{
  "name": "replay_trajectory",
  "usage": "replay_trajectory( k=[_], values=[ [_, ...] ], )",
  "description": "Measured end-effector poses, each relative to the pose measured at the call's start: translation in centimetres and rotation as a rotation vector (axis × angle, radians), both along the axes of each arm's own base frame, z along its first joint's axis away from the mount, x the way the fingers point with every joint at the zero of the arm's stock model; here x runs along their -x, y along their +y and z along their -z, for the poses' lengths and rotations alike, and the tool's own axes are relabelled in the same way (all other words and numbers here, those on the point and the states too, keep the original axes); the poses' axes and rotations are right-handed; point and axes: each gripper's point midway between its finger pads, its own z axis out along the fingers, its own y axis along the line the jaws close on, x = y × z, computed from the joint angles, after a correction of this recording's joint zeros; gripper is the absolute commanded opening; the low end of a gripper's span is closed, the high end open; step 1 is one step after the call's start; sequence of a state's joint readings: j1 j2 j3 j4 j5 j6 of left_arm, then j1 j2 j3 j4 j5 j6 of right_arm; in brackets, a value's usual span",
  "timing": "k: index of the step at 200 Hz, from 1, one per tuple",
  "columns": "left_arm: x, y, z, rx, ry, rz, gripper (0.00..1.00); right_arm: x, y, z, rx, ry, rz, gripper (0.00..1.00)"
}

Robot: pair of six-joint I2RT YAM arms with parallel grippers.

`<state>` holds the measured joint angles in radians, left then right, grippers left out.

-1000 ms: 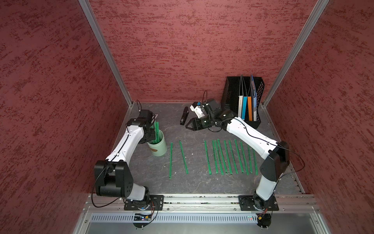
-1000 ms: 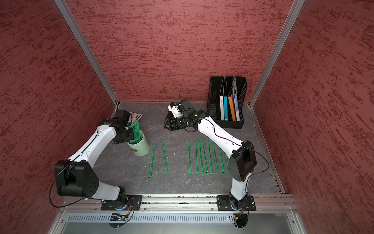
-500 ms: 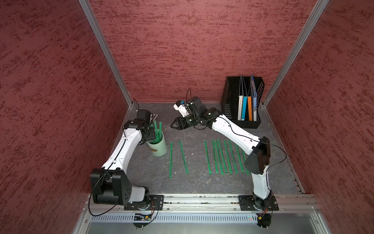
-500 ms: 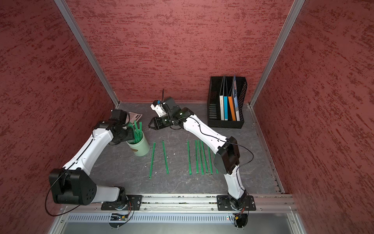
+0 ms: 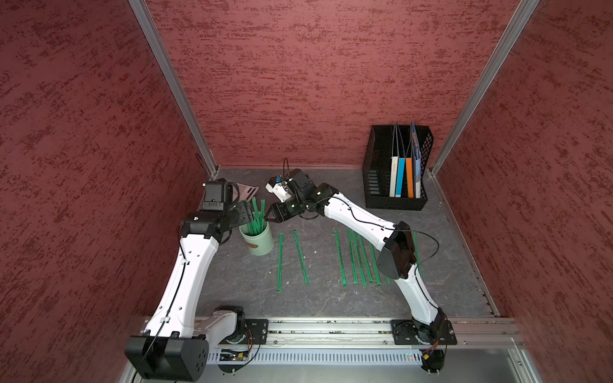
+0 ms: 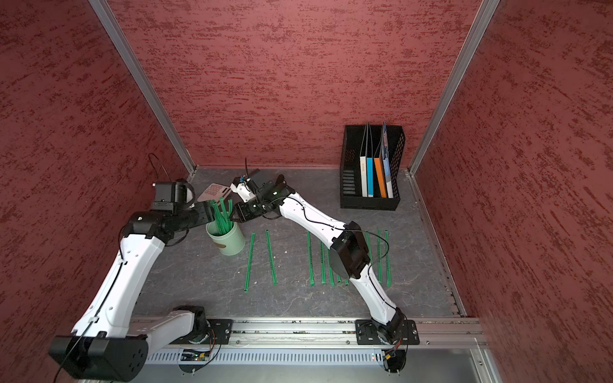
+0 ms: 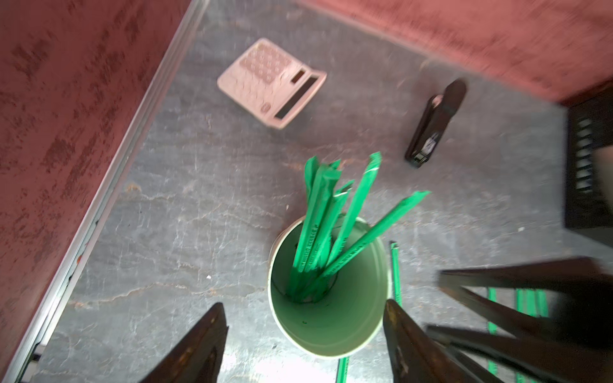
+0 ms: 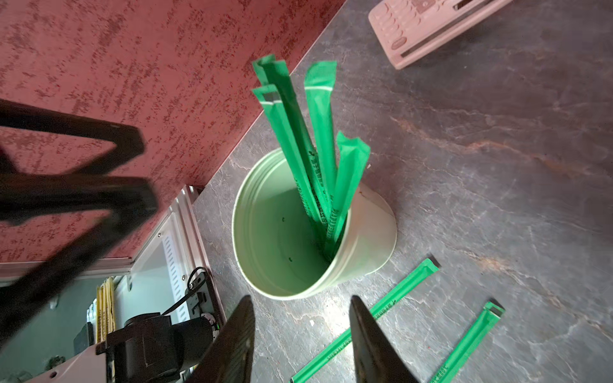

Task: Take the straws out of the storage container
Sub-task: Pick up the straw from the container.

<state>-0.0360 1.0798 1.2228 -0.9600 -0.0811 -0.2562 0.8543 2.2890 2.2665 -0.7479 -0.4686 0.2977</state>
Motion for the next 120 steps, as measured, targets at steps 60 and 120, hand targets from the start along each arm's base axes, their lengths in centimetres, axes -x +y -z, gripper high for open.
replay_trajectory(
  k=[60, 120],
  values=[
    [0.9, 0.6, -1.8, 0.018, -0.102, -0.015, 0.76, -1.0, 1.1, 1.6, -0.001, -0.004, -0.002, 0.42],
    [0.8, 0.6, -1.0, 0.046, -0.090, -0.012, 0.76, -1.9, 2.2, 1.8, -0.039, -0.047, -0.009, 0.41]
  ],
)
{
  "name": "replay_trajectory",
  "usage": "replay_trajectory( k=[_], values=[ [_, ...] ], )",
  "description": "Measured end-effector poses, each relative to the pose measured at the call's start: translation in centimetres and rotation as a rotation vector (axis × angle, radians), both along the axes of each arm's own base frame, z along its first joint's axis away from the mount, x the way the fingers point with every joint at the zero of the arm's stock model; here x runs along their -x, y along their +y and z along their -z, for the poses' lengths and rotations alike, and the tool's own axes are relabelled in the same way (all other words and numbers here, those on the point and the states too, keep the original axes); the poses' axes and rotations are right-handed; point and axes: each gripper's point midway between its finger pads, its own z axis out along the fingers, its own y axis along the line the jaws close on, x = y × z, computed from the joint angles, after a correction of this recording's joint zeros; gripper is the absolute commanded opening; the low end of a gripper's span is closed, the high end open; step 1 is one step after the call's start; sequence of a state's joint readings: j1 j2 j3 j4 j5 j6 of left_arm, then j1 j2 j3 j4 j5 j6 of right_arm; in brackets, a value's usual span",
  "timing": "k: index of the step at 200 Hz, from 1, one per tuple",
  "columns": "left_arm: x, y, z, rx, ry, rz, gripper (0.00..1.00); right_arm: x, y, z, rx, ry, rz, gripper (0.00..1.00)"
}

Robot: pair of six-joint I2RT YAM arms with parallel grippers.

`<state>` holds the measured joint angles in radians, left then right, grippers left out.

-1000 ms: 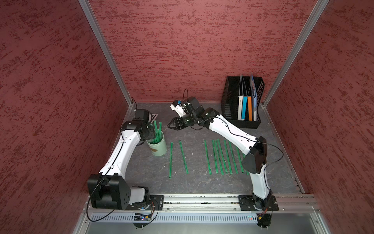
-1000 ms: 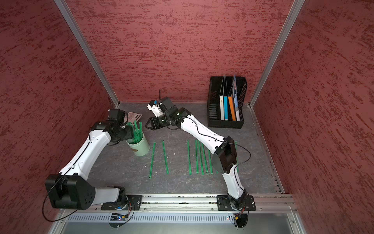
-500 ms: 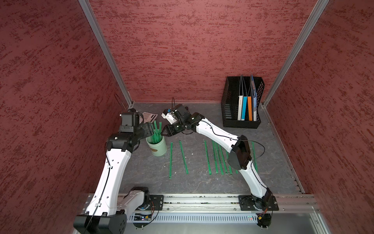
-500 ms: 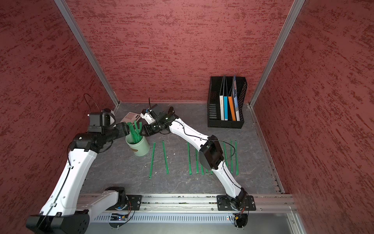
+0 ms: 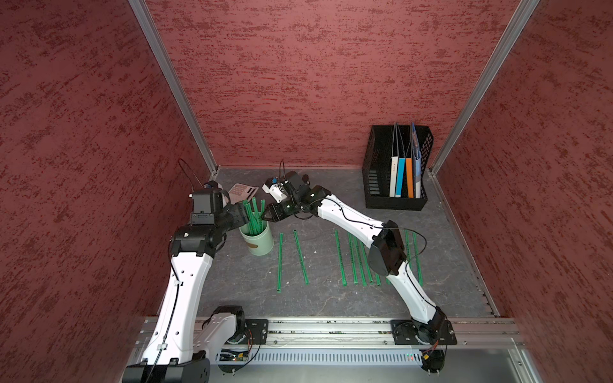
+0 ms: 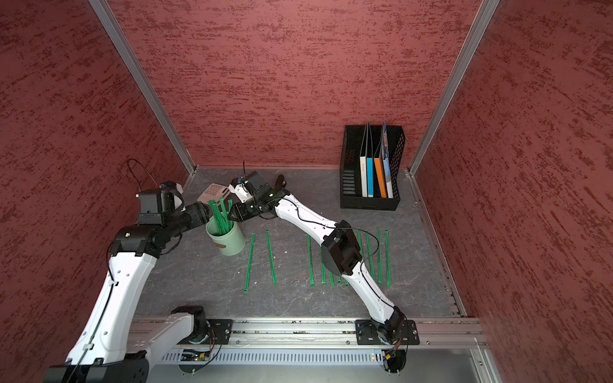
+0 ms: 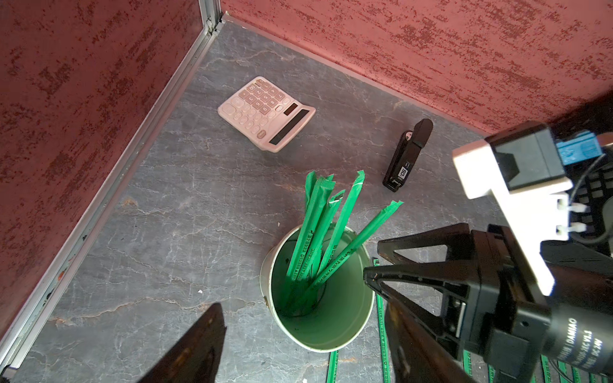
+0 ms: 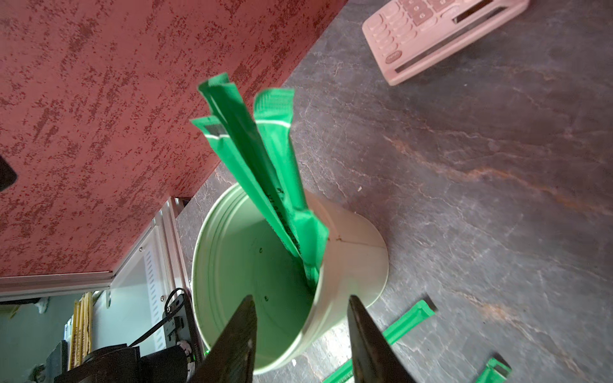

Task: Take the straws out of the storage container
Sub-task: Pick up the straw from the container.

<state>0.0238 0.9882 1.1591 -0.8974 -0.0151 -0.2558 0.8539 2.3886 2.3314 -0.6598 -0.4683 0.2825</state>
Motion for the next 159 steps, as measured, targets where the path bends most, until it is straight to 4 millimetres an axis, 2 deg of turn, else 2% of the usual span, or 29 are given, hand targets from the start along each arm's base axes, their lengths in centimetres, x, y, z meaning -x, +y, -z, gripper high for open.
replay_trajectory(
  k=[71, 129, 159],
  values=[
    [0.0, -0.2, 0.2, 0.018, 0.003, 0.012, 0.76, -0.9, 1.1, -0.4, -0.054, -0.045, -0.002, 0.35],
    [0.0, -0.3, 0.3, 0.026, 0.006, 0.018, 0.76, -1.4, 1.7, -0.4, -0.083, -0.061, 0.003, 0.16],
    [0.1, -0.1, 0.7, 0.028, 0.015, 0.013, 0.76, -1.6, 1.9, -0.8, -0.098, -0.064, 0.009, 0.10]
  ],
)
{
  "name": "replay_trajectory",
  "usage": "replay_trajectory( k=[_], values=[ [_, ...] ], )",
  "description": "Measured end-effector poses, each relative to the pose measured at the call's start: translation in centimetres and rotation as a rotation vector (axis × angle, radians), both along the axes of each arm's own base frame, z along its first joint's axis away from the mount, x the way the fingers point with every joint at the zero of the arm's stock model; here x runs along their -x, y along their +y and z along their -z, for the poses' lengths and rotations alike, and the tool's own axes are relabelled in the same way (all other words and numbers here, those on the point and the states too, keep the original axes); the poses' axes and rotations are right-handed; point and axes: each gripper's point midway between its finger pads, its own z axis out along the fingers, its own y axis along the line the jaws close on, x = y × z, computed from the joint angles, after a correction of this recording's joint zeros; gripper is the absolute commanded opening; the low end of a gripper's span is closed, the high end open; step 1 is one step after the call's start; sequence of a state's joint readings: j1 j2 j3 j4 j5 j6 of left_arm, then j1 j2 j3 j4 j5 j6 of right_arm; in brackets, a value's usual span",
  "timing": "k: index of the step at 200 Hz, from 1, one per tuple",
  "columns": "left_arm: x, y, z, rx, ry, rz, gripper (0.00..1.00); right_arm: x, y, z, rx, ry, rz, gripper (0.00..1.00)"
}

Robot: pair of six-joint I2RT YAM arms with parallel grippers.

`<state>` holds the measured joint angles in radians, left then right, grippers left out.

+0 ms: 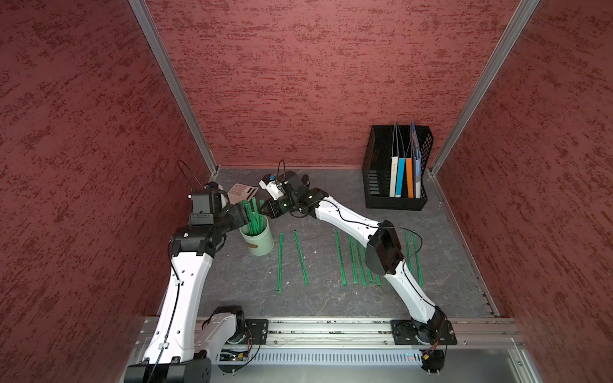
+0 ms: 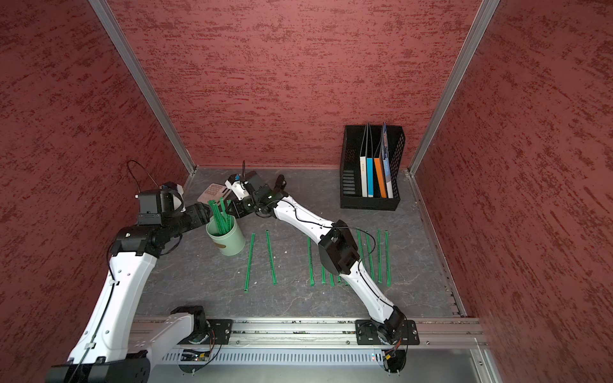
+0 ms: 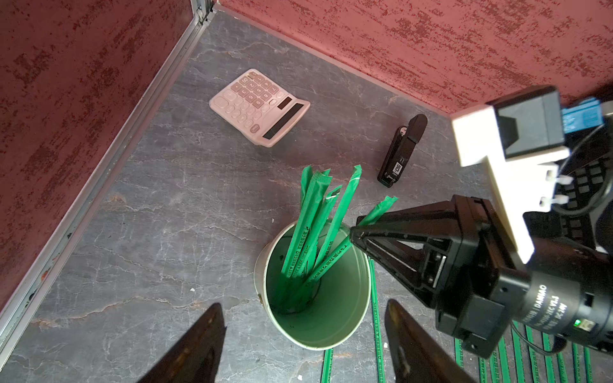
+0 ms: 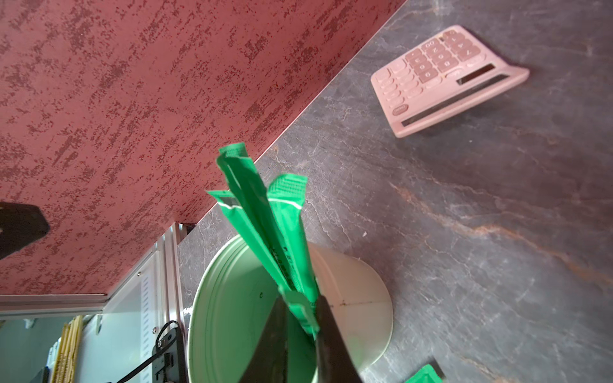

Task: Take the straws out of the storage container
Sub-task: Pick up the straw from the container.

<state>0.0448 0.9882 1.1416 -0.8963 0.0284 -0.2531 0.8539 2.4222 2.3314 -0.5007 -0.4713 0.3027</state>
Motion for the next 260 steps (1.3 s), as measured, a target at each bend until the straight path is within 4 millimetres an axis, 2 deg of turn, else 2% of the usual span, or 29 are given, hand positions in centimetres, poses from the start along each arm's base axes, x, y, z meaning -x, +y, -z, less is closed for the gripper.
replay_trajectory(
  k=[60, 85, 148, 187, 214, 242, 260],
  values=[
    [-0.1, -0.1, 0.7, 0.016, 0.006, 0.007, 0.76, 0.1, -0.1, -0.5, -0.011, -0.011, 0.002, 0.05],
    [-0.2, -0.2, 0.9, 0.020, 0.006, 0.009, 0.76, 0.6, -0.7, -1.7, -0.017, -0.017, 0.003, 0.05],
    [0.0, -0.4, 0.6, 0.032, -0.013, 0.019, 0.76, 2.1, -2.6, -10.2, -0.107, -0.133, -0.008, 0.04],
    [0.2, -0.4, 0.1, 0.035, -0.032, 0.017, 0.76, 3.4, -4.8, -14.4, -0.113, -0.218, -0.003, 0.02],
    [0.2, -0.4, 0.0, 0.040, -0.041, 0.018, 0.76, 4.5, -7.5, -18.1, -0.107, -0.297, 0.005, 0.02],
    [0.1, -0.5, 0.3, 0.053, -0.041, 0.021, 0.76, 6.1, -11.1, -22.3, -0.096, -0.373, 0.025, 0.02],
    [0.0, -0.6, 0.7, 0.064, -0.035, 0.020, 0.76, 6.3, -13.6, -24.1, -0.076, -0.404, 0.057, 0.02]
  ],
)
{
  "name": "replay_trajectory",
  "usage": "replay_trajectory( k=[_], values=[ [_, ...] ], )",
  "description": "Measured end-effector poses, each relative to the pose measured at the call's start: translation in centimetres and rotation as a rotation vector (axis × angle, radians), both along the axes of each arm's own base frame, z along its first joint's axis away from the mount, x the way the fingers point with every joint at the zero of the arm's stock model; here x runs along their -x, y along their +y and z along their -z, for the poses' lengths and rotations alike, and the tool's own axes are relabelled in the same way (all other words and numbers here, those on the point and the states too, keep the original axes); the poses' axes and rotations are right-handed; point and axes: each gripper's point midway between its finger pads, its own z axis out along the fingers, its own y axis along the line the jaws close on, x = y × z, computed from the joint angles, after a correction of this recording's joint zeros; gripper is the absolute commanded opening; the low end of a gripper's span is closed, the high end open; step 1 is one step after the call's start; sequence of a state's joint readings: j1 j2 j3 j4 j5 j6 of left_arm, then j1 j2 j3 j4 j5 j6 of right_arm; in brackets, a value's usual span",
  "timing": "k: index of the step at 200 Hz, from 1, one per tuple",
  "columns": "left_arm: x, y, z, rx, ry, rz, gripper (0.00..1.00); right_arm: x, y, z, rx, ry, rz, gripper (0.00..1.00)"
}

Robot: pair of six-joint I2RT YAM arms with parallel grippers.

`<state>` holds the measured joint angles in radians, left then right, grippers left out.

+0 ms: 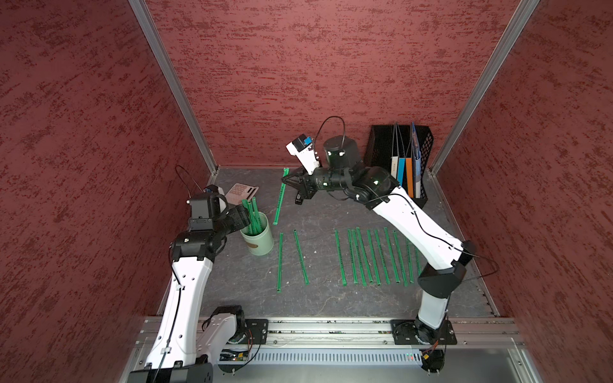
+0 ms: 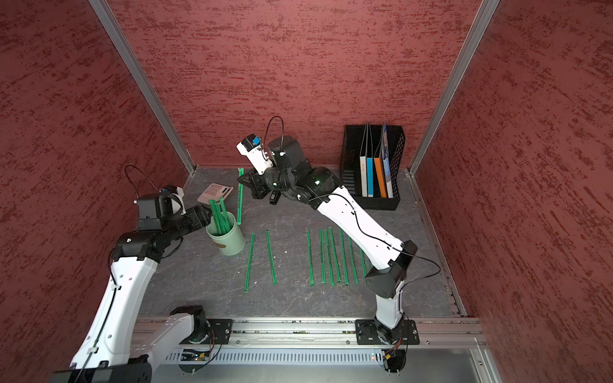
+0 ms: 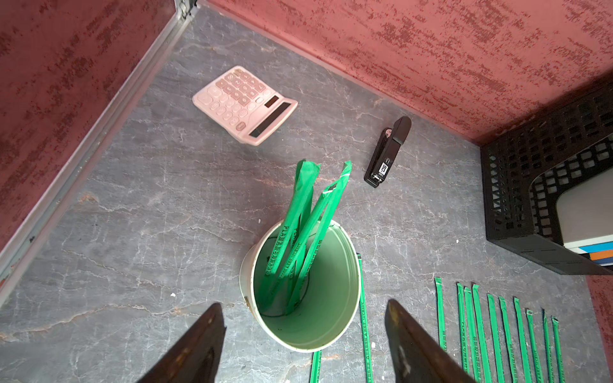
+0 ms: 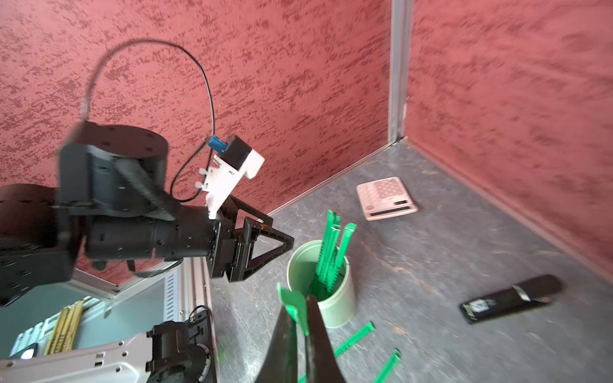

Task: Take the straws out of the storage container
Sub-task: Pick up the straw from the container, then place the straw at the center of the board.

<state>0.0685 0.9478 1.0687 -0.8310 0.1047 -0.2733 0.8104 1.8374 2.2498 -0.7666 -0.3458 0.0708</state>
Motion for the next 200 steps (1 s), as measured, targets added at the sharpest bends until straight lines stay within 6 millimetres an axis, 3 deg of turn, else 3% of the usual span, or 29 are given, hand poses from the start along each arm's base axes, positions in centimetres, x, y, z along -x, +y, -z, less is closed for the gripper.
replay_trajectory(
  k=[26, 47, 111, 134, 200],
  values=[
    [-0.1, -0.1, 0.4, 0.012, 0.002, 0.001, 0.76, -1.0, -3.0, 0.5, 0.055, 0.033, 0.067, 0.02],
    [-0.2, -0.3, 1.0, 0.021, 0.008, 0.007, 0.76, -2.4, -4.5, 4.0, 0.139, 0.135, 0.108, 0.01],
    [0.0, -0.5, 2.3, 0.030, 0.033, 0.015, 0.76, -5.7, -5.8, 21.8, 0.442, 0.591, 0.139, 0.01],
    [-0.1, -0.5, 2.2, 0.029, 0.029, 0.015, 0.76, -5.5, -6.7, 26.1, 0.515, 0.708, 0.153, 0.01],
    [-0.2, -0.8, 2.8, 0.040, 0.036, 0.027, 0.76, -1.7, -9.9, 34.2, 0.670, 0.948, 0.223, 0.02]
  ],
)
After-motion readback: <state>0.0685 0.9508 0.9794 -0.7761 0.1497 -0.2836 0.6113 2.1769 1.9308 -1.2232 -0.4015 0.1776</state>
